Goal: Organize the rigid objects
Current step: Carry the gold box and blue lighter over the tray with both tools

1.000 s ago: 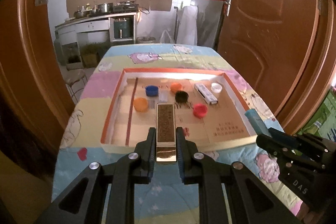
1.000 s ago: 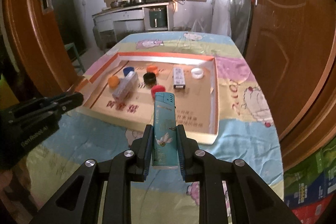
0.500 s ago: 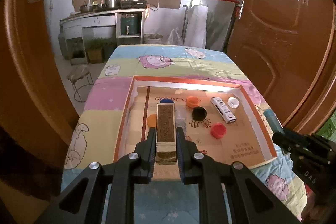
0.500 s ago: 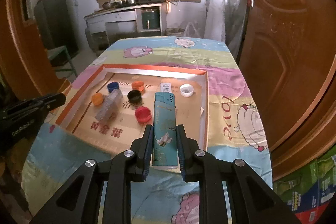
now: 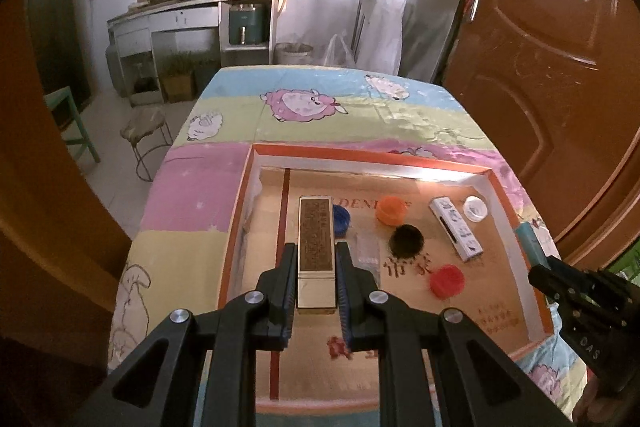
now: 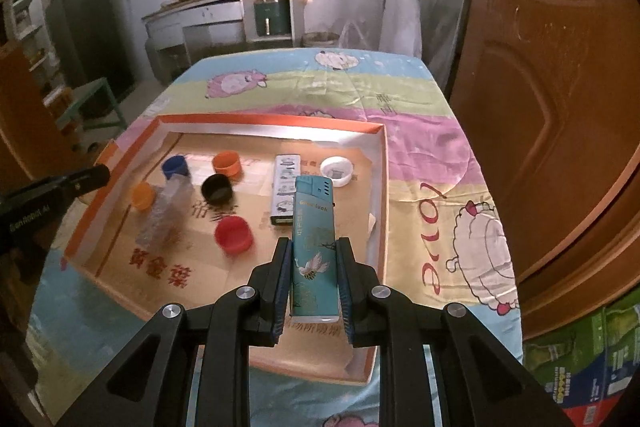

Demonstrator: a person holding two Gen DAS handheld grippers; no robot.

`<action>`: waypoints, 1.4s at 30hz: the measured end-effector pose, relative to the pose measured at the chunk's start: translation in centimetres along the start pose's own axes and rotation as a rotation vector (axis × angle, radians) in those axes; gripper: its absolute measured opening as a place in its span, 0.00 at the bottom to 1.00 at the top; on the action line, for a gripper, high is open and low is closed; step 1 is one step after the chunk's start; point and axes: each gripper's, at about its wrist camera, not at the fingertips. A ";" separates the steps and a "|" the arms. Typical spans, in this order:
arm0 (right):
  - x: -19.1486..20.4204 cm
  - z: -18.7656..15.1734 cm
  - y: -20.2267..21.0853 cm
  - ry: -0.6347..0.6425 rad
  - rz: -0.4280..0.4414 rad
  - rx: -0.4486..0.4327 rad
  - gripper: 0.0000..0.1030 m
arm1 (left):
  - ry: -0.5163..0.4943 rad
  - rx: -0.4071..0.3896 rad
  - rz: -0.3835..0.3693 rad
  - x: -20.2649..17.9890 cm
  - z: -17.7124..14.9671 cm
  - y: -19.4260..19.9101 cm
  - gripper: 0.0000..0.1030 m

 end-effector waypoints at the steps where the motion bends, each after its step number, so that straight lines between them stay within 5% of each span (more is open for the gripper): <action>1: -0.1 0.1 -0.3 -0.002 -0.002 0.003 0.22 | -0.001 0.007 0.000 0.0 0.3 -0.4 0.18; 42: -1.7 1.4 -5.8 -0.017 -0.026 0.080 0.22 | -0.068 0.150 0.052 0.4 3.6 -9.5 0.18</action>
Point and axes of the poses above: each gripper's, at about its wrist camera, not at the fingertips, and y roughly against the way its jaws point, x to its left, z to its top, and after that the axes turned 7 degrees about z, right-handed
